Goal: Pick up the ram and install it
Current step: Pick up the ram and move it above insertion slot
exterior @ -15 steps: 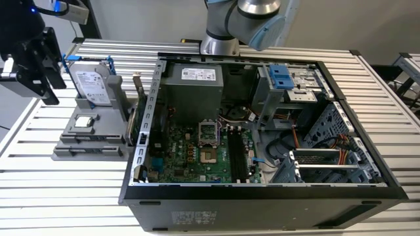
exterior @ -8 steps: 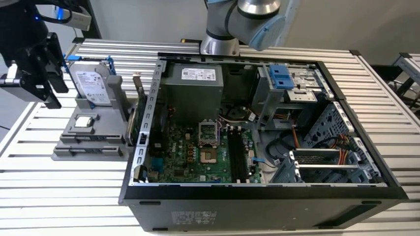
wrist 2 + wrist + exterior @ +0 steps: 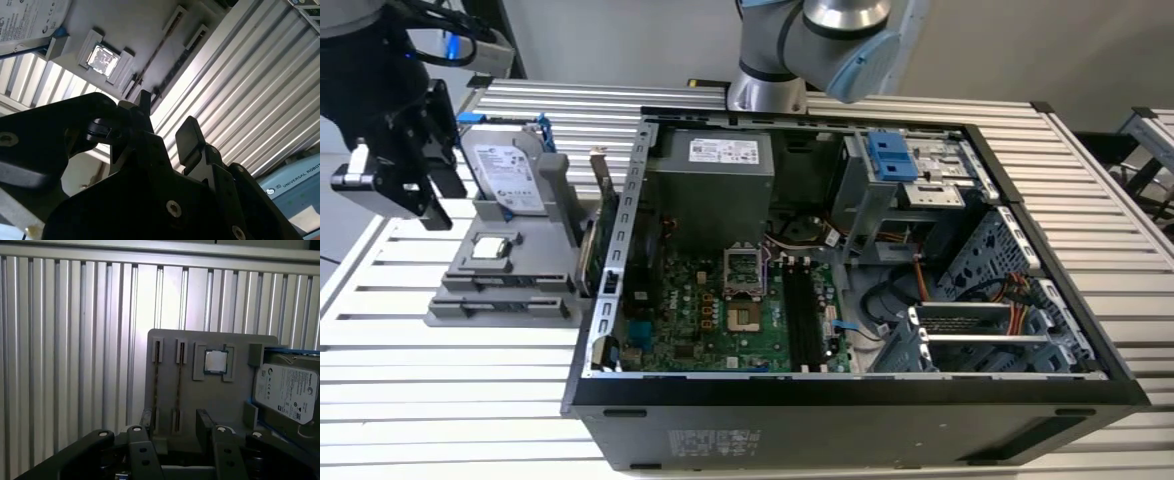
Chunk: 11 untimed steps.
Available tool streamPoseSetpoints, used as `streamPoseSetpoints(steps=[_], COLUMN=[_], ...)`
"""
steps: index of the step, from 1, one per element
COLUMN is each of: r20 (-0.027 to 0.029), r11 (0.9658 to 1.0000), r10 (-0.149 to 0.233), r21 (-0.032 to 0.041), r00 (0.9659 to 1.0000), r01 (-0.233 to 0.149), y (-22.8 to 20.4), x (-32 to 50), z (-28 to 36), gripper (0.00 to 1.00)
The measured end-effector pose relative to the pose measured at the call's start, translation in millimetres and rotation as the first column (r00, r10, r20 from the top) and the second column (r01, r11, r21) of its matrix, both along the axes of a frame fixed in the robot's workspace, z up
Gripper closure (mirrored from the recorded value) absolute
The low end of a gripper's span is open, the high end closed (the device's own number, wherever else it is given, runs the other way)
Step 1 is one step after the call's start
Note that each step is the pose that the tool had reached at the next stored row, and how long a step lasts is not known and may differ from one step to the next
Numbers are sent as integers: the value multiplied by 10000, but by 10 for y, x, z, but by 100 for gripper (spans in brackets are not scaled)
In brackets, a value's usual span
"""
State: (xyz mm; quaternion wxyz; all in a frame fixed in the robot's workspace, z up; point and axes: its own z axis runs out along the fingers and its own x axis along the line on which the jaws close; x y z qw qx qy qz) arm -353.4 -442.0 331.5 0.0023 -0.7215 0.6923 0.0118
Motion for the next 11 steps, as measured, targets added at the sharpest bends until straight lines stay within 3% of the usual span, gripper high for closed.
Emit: streamPoseSetpoints(steps=[11], r20=[-43], r11=[10000], r10=[0], r21=[17], r00=[10000], r01=[0], y=[-6], x=[36], z=[-134], gripper=[0])
